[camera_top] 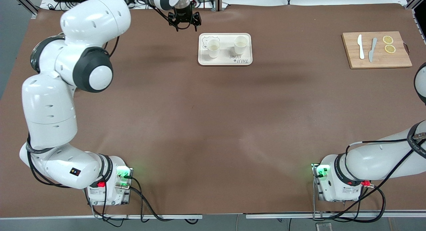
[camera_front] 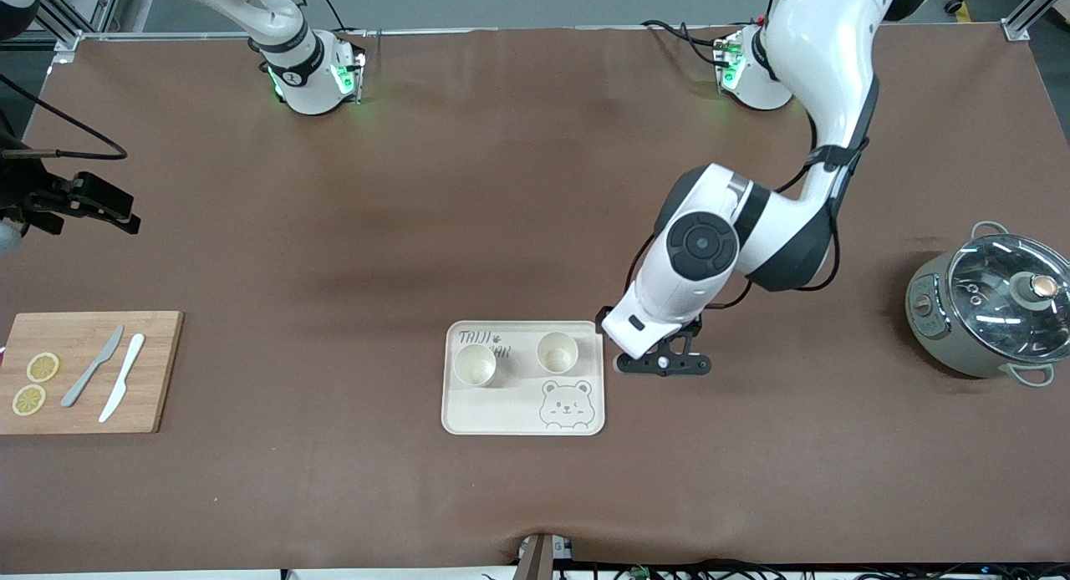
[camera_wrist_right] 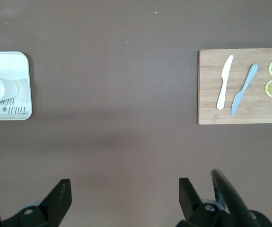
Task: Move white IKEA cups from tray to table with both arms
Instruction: 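Reach the left gripper toward the white cup on the bear tray, then lower the left gripper around the white cup and close it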
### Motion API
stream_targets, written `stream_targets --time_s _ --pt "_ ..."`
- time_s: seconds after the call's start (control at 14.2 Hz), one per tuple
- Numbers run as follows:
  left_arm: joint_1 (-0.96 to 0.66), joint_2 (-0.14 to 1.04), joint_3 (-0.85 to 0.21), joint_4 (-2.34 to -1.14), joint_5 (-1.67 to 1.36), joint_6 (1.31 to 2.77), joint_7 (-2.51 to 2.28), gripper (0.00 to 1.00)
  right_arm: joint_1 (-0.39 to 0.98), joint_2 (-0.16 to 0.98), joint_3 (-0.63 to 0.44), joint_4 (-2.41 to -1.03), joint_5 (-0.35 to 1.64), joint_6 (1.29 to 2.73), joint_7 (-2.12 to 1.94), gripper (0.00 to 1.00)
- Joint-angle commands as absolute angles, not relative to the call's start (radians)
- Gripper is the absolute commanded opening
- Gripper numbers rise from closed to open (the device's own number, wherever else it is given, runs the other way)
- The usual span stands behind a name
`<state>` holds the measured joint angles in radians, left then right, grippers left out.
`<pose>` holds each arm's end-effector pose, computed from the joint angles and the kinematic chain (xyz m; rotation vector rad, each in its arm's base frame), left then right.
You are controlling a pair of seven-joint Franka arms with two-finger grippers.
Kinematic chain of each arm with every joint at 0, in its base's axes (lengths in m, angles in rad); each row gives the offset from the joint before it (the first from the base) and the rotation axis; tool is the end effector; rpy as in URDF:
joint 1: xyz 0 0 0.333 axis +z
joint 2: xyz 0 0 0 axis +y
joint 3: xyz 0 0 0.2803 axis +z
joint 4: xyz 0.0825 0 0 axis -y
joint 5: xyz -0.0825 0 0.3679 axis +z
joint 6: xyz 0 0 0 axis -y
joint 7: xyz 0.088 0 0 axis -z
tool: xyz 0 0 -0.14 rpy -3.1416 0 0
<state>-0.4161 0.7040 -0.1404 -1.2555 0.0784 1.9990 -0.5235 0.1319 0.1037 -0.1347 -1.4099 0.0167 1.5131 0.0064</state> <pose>0.6167 -0.3514 0.2970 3.1019 -0.0447 0.0469 0.5614 0.0045 0.5671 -3.1388 0.0118 -0.0007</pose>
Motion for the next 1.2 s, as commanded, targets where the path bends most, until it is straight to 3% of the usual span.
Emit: stream_targets --time_s 0.0,1.13 --pt "-0.460 0.768 -0.135 -1.218 0.097 2.064 -0.592 1.00 0.117 0.083 -0.118 -1.422 0.002 1.511 0.017 1.00" --pt "-0.583 0.919 -0.037 -1.218 0.100 2.338 -0.650 1.00 0.120 0.104 -0.118 -1.419 0.003 1.509 0.000 1.00"
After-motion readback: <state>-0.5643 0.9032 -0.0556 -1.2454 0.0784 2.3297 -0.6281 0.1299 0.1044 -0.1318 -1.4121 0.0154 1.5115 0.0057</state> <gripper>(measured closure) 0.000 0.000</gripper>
